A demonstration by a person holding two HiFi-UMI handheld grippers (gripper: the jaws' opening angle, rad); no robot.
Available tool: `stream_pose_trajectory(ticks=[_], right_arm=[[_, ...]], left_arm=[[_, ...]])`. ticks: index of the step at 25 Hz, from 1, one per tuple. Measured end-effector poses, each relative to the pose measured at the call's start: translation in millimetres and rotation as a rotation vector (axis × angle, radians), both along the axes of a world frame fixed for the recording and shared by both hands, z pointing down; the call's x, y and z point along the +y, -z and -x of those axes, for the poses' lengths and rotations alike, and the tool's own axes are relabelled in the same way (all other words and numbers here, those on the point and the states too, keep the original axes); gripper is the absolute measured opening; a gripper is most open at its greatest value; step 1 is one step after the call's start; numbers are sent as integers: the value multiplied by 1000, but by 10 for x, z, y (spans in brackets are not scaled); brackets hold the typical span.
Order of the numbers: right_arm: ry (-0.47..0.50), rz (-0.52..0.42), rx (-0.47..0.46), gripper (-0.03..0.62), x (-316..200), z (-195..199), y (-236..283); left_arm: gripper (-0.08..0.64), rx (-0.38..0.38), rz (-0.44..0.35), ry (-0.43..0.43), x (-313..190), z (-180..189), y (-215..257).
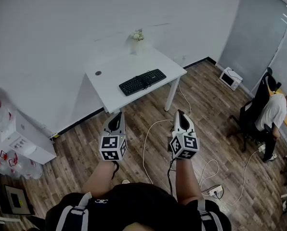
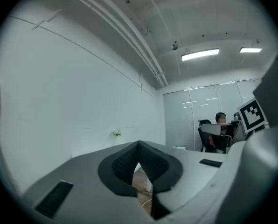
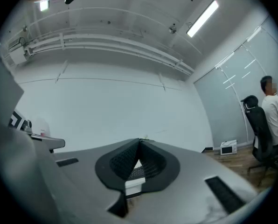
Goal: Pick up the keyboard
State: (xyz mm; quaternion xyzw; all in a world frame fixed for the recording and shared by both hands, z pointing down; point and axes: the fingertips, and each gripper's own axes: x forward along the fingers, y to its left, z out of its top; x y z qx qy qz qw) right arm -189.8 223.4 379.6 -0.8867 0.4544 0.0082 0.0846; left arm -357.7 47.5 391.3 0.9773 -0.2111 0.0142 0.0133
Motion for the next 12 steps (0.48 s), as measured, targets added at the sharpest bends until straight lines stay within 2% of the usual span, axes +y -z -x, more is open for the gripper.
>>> stream_pose_trajectory(ticks=[7,12], right_arm=[[-3,-14,23,5,172,-95,46],[-4,-21,2,5,392,-287,5]], left_arm=[[6,-2,-14,8,149,-114,18],[6,-3,-22,21,313,-272,27]])
